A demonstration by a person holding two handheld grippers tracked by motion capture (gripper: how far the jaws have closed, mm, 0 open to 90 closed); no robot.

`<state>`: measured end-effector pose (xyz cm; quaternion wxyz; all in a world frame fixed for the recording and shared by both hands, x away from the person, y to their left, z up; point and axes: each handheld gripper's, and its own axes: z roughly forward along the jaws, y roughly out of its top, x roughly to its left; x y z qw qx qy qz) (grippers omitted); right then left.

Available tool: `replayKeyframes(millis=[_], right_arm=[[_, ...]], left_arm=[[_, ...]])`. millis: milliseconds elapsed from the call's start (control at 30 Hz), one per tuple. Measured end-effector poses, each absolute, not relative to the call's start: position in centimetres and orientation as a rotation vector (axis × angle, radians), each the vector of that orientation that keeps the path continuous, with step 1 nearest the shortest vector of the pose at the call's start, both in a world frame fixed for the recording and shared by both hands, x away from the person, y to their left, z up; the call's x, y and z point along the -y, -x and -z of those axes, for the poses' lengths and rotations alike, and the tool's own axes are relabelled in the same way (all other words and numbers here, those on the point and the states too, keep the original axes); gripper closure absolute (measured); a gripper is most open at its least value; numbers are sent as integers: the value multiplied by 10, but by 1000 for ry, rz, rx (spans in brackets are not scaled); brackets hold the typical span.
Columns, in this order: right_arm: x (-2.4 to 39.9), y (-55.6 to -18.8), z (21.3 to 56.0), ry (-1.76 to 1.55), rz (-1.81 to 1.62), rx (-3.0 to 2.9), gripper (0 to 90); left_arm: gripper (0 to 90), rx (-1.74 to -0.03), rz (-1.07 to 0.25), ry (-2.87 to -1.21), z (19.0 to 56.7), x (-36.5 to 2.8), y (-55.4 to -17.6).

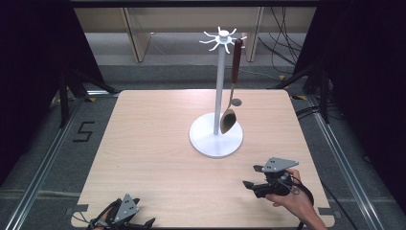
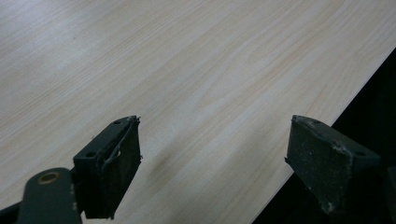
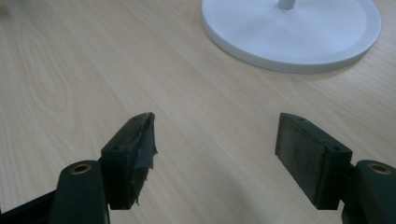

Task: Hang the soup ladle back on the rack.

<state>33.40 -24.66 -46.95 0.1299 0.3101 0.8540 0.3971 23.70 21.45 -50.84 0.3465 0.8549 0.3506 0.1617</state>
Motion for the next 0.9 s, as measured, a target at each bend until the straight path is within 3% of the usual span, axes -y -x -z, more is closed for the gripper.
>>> replayKeyframes(millis=[900], right_arm=[[257, -309, 482, -930, -1157, -2474, 273]], left_arm=[[167, -908, -421, -2220, 508, -214, -237]])
